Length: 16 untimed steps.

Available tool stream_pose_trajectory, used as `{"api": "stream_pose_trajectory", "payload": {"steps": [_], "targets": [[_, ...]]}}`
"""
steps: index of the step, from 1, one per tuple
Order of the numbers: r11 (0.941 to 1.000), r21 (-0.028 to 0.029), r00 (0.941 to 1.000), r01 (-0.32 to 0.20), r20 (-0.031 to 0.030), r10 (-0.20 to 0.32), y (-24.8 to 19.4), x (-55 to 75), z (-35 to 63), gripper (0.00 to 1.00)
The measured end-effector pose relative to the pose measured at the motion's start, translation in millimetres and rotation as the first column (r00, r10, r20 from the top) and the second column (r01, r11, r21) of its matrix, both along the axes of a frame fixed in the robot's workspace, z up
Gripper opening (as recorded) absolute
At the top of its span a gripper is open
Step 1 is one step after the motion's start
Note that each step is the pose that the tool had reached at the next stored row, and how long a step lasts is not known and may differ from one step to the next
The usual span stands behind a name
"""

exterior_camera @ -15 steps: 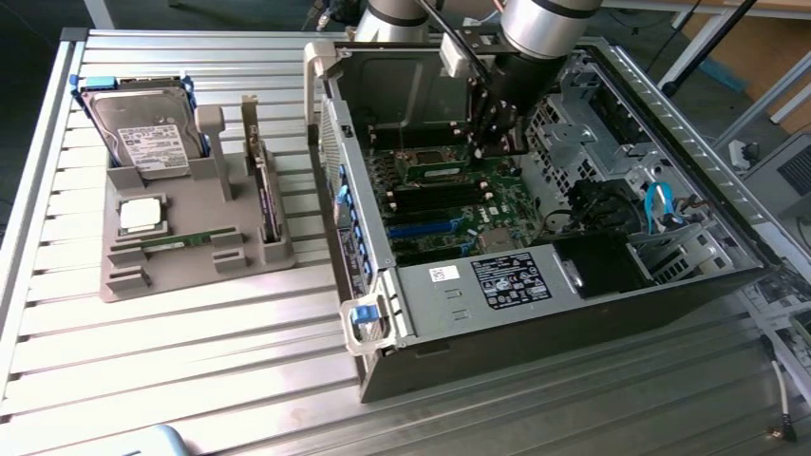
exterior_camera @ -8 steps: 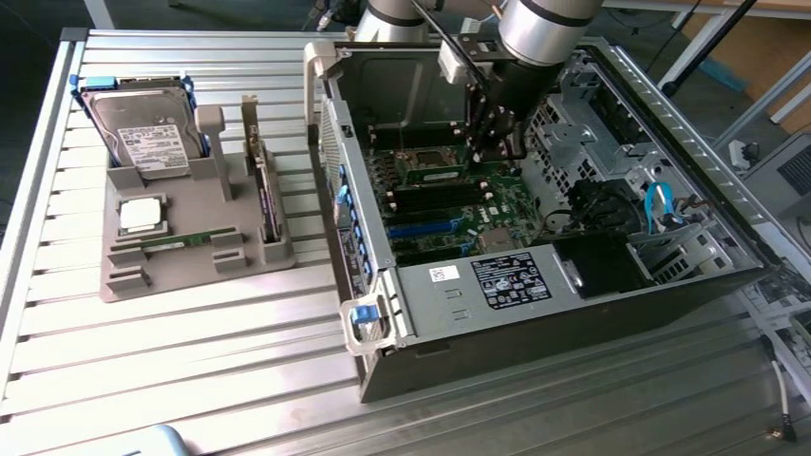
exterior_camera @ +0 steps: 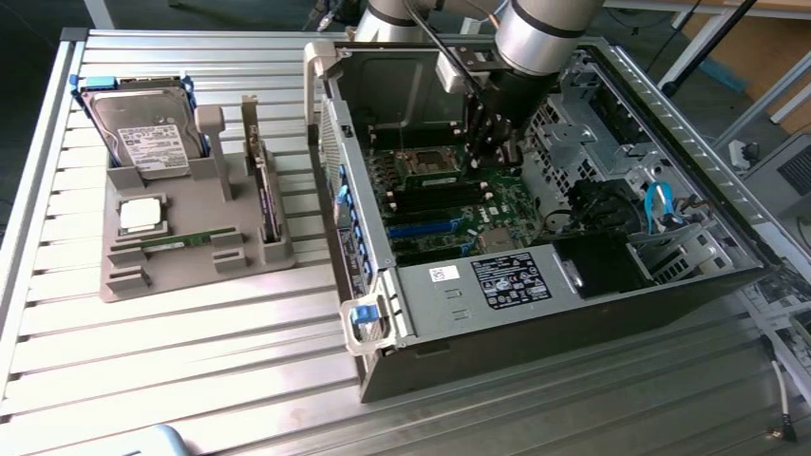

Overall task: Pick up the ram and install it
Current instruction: 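Insert the ram into the slot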

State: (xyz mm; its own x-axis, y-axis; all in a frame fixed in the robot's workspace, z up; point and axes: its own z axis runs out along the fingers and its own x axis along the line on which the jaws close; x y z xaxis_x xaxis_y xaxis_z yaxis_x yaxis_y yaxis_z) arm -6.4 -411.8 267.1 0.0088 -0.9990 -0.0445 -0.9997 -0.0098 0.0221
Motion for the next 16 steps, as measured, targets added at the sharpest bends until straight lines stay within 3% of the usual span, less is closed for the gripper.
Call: {"api": "stream_pose_trajectory", "payload": {"steps": [16], "targets": [[1.0,-0.0001,1.0,0.0,0.0001,0.0,-0.5,0.0,-19.0,0.12]]}}
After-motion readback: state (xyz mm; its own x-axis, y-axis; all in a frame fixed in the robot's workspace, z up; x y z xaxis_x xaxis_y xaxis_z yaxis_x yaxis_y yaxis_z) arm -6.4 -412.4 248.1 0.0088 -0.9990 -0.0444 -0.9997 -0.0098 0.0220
